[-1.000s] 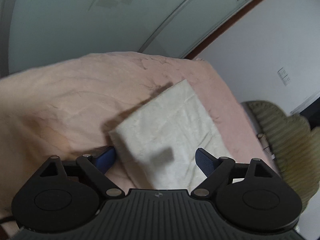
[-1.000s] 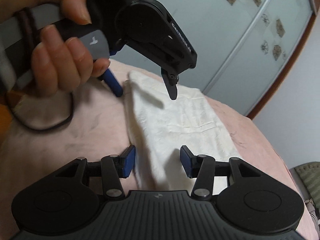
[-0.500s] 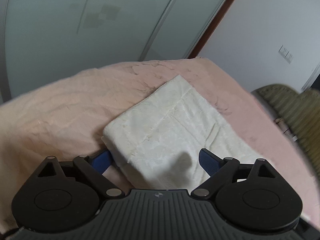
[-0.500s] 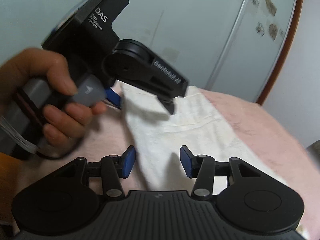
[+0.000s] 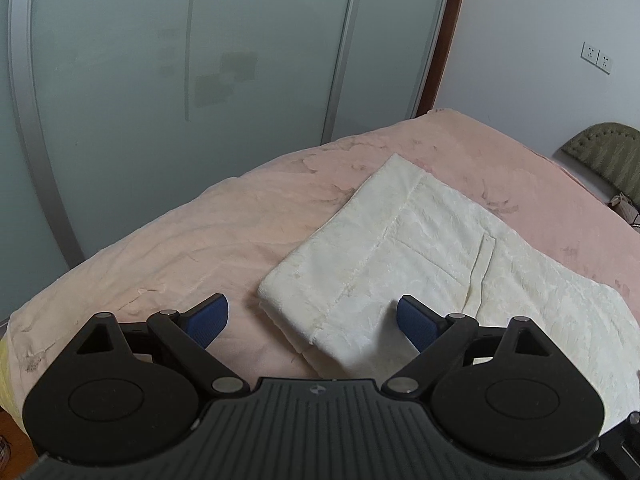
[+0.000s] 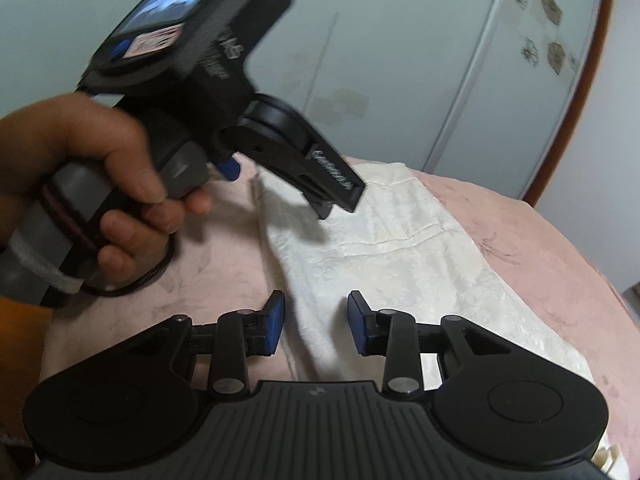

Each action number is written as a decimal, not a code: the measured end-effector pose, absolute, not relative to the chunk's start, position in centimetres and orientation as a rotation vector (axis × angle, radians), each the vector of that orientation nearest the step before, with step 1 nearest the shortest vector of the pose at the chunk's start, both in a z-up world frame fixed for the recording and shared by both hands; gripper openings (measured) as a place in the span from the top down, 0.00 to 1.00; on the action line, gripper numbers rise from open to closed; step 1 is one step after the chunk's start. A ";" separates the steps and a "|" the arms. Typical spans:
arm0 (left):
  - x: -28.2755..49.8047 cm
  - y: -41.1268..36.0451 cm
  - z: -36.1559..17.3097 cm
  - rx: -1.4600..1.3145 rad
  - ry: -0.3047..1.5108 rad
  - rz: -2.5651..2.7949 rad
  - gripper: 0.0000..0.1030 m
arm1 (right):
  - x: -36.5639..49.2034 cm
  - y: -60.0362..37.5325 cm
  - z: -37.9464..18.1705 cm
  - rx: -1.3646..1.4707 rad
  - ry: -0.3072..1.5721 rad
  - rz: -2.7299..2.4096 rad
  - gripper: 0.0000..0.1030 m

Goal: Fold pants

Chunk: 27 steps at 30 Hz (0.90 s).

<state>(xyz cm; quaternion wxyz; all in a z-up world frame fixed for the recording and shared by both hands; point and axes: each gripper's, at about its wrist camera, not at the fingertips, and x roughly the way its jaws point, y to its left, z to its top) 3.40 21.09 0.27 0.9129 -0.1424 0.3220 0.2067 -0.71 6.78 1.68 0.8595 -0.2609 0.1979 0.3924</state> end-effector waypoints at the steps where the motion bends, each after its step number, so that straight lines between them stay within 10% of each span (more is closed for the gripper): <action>1: 3.4 21.1 0.2 -0.292 0.665 0.426 0.08 | -1.0 7.0 1.7 -0.564 0.411 0.825 0.68; 24: 4.4 20.8 -0.4 -0.233 0.666 0.430 0.03 | -1.5 8.0 0.2 -0.630 0.366 0.788 0.68; 27: 4.1 21.2 0.0 -0.245 0.658 0.420 0.19 | -1.3 7.4 0.8 -0.593 0.389 0.810 0.68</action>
